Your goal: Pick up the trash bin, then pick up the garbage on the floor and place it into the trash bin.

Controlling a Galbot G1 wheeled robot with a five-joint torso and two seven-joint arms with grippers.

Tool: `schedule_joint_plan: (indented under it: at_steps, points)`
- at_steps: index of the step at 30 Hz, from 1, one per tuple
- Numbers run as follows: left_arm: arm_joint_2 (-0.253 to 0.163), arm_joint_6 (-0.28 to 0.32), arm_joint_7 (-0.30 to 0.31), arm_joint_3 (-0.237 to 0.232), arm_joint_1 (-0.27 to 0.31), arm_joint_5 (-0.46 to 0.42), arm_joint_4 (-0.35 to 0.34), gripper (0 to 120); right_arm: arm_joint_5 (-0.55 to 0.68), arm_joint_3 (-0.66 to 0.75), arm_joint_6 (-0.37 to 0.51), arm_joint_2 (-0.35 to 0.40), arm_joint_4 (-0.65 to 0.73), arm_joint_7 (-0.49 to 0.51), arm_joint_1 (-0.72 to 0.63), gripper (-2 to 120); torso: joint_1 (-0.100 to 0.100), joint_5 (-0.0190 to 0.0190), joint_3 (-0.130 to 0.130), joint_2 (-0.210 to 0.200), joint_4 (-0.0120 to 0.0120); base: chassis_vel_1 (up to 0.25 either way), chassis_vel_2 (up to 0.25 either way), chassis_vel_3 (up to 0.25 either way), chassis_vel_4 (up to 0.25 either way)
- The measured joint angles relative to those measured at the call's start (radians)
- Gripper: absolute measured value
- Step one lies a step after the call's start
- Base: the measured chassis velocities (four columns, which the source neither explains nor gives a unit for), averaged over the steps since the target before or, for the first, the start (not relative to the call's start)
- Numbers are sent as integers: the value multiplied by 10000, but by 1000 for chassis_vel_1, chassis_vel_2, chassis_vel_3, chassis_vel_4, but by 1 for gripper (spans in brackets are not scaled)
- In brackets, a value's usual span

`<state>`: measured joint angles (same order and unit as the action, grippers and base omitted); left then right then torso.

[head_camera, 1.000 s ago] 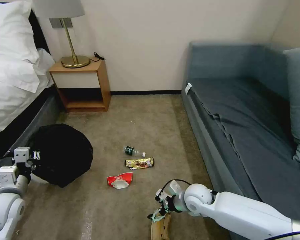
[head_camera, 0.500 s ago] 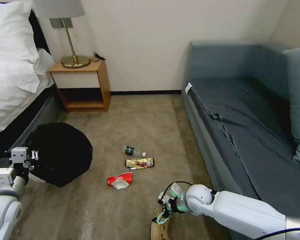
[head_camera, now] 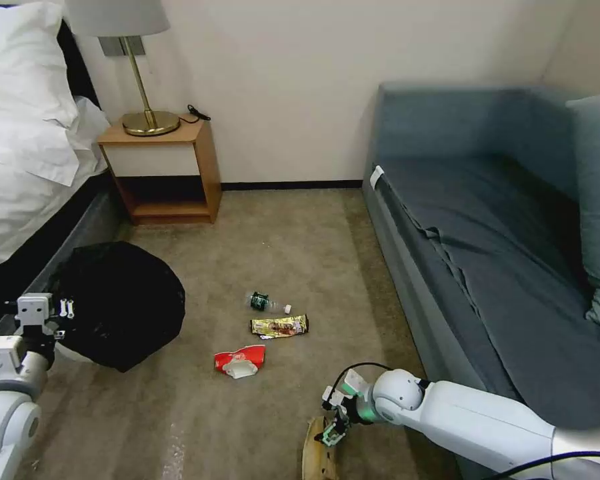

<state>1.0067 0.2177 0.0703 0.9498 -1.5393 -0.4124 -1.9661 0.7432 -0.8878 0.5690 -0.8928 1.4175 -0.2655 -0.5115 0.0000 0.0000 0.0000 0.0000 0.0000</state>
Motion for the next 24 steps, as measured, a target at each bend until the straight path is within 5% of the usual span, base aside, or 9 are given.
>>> schedule_joint_plan:
  at_steps: [19,24]
  points:
    - [-76,-93,29,184,-185,-140,-116,5,-69,437,-12,276,652,-21,-339,6,0,0,0,0,-1,0,0,0,0]
    - [-61,-93,57,268,-264,-192,-184,5,-65,584,-11,367,922,37,-365,0,0,0,0,0,0,0,0,0,0]
